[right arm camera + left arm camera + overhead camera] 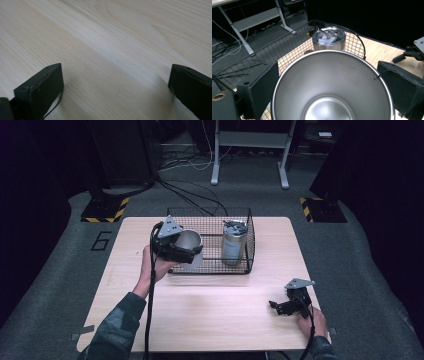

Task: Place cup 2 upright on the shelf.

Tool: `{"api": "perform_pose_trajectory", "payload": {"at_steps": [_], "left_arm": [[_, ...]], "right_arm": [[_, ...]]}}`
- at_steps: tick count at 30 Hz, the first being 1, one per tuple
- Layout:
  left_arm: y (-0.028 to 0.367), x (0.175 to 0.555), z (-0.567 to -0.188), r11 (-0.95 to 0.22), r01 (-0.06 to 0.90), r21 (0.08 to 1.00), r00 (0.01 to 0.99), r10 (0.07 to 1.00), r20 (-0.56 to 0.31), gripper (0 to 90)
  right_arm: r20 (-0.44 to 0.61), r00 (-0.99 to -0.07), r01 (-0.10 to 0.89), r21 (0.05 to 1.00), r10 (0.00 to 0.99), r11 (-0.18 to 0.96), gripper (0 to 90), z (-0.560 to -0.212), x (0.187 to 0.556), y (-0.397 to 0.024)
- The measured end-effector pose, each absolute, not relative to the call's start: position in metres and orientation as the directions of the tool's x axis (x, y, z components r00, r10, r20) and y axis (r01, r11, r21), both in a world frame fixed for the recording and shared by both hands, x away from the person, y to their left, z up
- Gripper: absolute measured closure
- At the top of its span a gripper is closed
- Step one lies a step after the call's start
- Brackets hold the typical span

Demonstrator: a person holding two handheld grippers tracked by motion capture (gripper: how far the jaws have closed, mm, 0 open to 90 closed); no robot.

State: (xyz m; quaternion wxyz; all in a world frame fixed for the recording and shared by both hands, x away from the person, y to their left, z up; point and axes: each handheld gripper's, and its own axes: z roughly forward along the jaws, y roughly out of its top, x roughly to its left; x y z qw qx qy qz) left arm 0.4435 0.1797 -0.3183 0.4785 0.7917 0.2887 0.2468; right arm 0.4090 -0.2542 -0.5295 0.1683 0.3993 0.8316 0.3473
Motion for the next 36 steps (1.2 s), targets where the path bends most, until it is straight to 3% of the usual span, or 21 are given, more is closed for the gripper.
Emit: {"api": "perform_pose_trajectory", "payload": {"at_steps": [36], "left_arm": [[0.158,0.503,-0.317,-0.395,0.254,0.883,0.661,0.737,0.140,6.5]], "right_arm": [[-0.001,-0.625,0.548,0.712,0.781,0.439,0.0,-0.530,0.409,-0.254]]}}
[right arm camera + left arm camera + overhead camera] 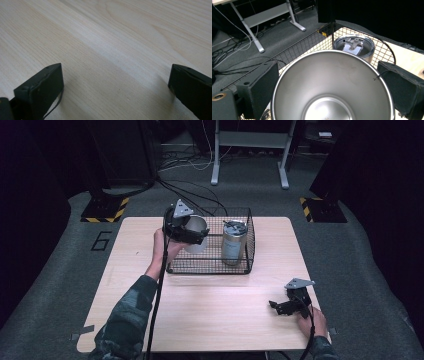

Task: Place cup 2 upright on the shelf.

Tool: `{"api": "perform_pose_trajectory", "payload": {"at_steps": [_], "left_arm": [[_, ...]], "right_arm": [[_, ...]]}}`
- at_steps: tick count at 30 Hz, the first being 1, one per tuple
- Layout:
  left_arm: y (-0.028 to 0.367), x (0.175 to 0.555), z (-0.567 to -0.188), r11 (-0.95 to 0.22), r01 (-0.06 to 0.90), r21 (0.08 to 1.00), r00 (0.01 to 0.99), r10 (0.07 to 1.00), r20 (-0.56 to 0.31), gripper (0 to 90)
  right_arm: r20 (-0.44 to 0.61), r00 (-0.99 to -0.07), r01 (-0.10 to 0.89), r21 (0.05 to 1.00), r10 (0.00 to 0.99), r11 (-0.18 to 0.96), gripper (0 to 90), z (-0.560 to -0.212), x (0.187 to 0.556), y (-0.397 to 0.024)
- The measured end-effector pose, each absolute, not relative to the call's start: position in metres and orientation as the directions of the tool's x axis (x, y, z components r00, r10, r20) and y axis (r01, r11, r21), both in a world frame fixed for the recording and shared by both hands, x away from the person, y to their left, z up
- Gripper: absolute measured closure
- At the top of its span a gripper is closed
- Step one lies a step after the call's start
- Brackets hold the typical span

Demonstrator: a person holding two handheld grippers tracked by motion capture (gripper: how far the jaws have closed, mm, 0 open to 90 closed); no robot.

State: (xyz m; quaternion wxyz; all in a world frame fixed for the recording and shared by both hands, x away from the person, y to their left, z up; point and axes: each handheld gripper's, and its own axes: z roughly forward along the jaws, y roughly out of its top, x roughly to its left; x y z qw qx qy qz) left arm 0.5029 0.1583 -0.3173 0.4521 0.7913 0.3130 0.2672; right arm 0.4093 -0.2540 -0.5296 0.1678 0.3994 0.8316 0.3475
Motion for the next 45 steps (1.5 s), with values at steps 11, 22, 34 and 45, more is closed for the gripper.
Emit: {"api": "perform_pose_trajectory", "payload": {"at_steps": [11,22,34,45], "left_arm": [[0.155,0.523,-0.320,-0.390,0.283,0.876,0.640,0.757,0.131,6.5],[0.154,0.539,-0.331,-0.391,0.317,0.864,0.620,0.775,0.123,6.6],[0.155,0.554,-0.344,-0.391,0.367,0.844,0.606,0.789,0.102,6.5],[0.151,0.564,-0.357,-0.418,0.409,0.811,0.611,0.785,0.097,6.5]], "right_arm": [[-0.002,-0.625,0.547,0.712,0.781,0.440,0.0,-0.530,0.409,-0.254],[0.001,-0.620,0.552,0.711,0.784,0.435,0.0,-0.529,0.409,-0.254],[0.000,-0.623,0.550,0.712,0.782,0.437,0.0,-0.530,0.409,-0.254],[0.001,-0.621,0.552,0.711,0.784,0.436,0.0,-0.529,0.409,-0.254]]}}
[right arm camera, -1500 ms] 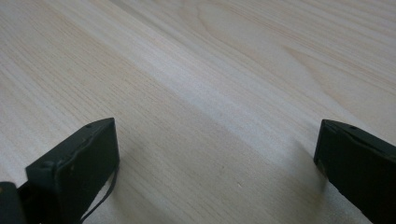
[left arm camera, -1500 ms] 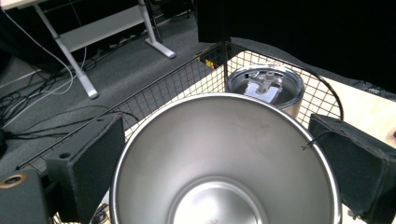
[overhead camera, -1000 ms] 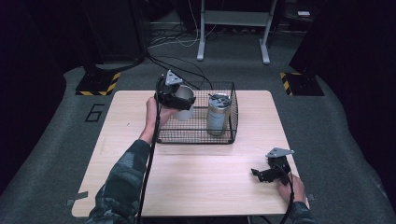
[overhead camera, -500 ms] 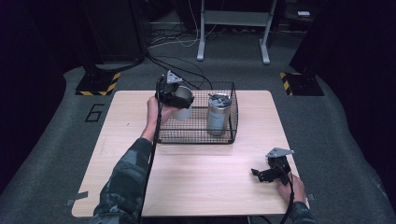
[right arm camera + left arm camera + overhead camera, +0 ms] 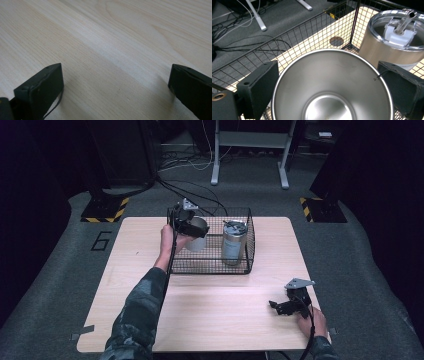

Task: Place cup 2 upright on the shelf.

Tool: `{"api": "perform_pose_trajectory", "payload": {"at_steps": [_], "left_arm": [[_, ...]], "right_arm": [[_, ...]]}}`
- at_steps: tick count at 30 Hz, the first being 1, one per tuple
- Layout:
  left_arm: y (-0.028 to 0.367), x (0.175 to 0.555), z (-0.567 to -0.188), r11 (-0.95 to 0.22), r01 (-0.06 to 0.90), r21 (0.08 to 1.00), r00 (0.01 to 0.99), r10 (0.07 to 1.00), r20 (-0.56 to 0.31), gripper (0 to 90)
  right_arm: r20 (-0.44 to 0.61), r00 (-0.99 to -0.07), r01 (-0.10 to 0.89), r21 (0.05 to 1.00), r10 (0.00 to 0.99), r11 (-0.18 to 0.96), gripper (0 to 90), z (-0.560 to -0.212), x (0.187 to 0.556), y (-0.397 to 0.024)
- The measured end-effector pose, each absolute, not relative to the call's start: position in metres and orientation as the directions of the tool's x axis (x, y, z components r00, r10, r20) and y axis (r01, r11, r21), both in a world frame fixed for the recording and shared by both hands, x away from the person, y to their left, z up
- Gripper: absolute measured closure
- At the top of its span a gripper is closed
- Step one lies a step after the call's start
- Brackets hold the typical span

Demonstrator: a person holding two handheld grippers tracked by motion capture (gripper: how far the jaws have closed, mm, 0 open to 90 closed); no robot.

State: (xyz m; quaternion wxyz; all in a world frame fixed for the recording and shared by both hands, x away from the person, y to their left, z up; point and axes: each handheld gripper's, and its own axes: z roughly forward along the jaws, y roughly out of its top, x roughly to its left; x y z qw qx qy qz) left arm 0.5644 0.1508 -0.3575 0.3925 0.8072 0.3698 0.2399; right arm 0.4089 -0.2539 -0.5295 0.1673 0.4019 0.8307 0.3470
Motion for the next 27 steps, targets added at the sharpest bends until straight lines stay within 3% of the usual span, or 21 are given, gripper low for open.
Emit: {"api": "perform_pose_trajectory", "payload": {"at_steps": [27], "left_arm": [[0.142,0.582,-0.387,-0.448,0.498,0.742,0.610,0.789,0.067,6.4]], "right_arm": [[0.001,-0.620,0.552,0.712,0.784,0.435,0.0,-0.530,0.409,-0.254]]}}
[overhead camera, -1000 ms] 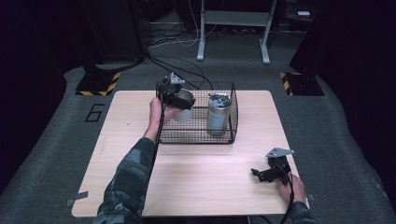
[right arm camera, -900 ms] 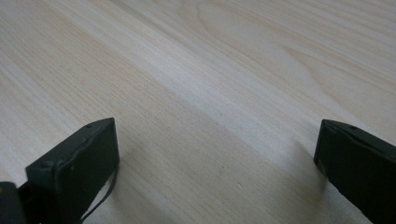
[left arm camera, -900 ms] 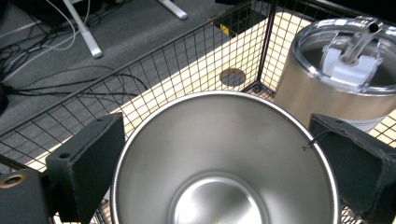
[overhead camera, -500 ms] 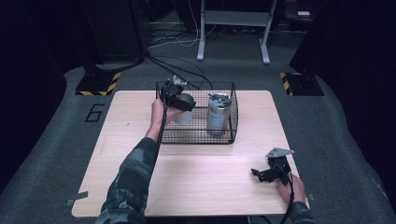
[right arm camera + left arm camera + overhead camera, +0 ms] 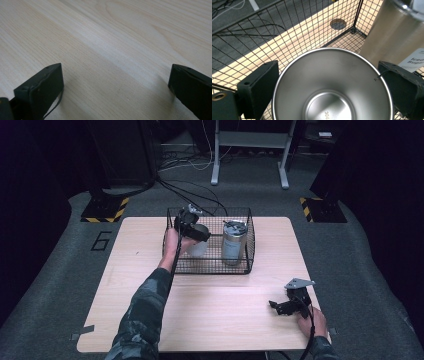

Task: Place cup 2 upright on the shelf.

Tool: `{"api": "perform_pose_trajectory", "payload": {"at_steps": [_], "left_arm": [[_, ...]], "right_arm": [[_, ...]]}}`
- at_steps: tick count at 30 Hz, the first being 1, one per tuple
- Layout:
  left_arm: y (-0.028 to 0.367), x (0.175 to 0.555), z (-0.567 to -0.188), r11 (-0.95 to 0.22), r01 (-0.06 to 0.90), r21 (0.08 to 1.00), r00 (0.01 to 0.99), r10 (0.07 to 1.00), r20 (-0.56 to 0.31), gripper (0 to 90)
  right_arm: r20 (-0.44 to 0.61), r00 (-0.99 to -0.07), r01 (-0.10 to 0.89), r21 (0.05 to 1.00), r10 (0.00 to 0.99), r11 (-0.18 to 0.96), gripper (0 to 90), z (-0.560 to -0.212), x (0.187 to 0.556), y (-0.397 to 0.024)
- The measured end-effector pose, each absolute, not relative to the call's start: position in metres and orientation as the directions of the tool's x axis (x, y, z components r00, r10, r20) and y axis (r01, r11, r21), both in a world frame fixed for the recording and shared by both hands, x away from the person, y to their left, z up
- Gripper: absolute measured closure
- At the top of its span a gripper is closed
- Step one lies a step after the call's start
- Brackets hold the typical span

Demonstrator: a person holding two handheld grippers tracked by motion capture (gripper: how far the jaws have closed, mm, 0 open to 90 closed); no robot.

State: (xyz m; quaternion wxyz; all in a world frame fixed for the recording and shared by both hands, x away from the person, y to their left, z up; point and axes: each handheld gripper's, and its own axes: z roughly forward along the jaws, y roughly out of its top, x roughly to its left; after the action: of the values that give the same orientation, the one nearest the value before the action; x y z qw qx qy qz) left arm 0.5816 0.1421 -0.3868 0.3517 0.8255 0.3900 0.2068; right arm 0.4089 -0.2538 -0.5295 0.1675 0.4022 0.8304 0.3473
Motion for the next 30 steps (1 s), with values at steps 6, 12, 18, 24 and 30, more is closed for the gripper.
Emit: {"api": "perform_pose_trajectory", "payload": {"at_steps": [6,12,18,24,30], "left_arm": [[0.141,0.585,-0.395,-0.453,0.515,0.727,0.608,0.792,0.063,6.3],[0.138,0.587,-0.401,-0.465,0.522,0.715,0.611,0.789,0.067,6.3],[0.134,0.588,-0.405,-0.490,0.526,0.695,0.632,0.772,0.066,6.3],[0.132,0.590,-0.410,-0.497,0.546,0.674,0.635,0.770,0.053,6.3],[0.130,0.591,-0.413,-0.508,0.556,0.658,0.642,0.765,0.047,6.2]], "right_arm": [[0.001,-0.621,0.552,0.711,0.784,0.436,0.0,-0.530,0.409,-0.254],[0.001,-0.621,0.551,0.711,0.784,0.436,0.0,-0.530,0.409,-0.254],[0.001,-0.621,0.551,0.711,0.784,0.436,0.0,-0.530,0.409,-0.254],[0.001,-0.621,0.552,0.711,0.784,0.436,0.0,-0.530,0.409,-0.254],[0.001,-0.621,0.552,0.711,0.784,0.436,0.0,-0.530,0.409,-0.254]]}}
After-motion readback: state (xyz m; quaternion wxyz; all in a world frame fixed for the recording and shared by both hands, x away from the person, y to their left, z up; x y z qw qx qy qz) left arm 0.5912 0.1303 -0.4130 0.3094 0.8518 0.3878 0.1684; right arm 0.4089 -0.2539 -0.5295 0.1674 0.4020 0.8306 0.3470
